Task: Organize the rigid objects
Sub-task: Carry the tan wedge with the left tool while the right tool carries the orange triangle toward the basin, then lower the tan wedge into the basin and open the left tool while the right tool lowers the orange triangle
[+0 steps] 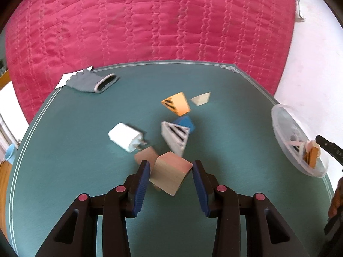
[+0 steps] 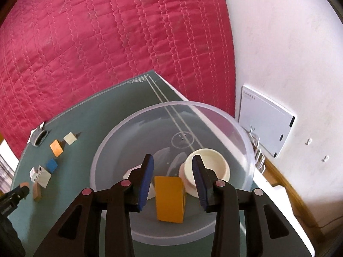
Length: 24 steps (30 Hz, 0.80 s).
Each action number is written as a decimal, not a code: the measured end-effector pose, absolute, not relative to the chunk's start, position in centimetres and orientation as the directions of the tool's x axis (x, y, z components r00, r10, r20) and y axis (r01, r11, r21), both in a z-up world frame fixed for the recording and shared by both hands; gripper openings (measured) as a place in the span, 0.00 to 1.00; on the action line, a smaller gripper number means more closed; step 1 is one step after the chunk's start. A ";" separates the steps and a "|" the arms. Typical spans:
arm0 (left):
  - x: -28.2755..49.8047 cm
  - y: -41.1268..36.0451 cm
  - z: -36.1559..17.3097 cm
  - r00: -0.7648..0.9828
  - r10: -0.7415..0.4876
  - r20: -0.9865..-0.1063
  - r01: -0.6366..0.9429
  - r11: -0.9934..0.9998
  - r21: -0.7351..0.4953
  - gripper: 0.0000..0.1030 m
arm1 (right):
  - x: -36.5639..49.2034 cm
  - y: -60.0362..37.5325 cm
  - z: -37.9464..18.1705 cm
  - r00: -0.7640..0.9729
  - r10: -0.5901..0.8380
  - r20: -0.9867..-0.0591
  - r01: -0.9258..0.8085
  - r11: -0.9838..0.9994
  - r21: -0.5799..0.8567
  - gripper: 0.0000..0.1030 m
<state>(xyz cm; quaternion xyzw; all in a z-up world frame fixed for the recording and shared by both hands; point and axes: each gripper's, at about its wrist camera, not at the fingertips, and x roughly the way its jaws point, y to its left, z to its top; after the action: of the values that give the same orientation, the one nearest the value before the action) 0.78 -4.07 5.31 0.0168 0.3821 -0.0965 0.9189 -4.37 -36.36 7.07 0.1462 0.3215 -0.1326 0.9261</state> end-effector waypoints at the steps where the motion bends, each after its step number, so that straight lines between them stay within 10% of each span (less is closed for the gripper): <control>1: 0.8 -4.4 5.3 0.689 -0.168 -0.705 0.196 0.980 -0.042 0.42 | -4.4 -36.5 7.0 0.759 -0.154 -0.633 0.343 0.920 0.188 0.38; 24: 0.9 -16.6 6.9 0.627 -0.361 -0.691 0.462 0.886 -0.044 0.42 | -5.1 -37.4 6.5 0.770 -0.204 -0.605 0.382 0.906 0.181 0.38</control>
<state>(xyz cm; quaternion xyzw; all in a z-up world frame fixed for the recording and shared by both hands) 0.92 -16.65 6.91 0.0689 0.3665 -0.2288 0.8992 -5.07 -37.44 6.48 0.1485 0.3002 -0.1577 0.9289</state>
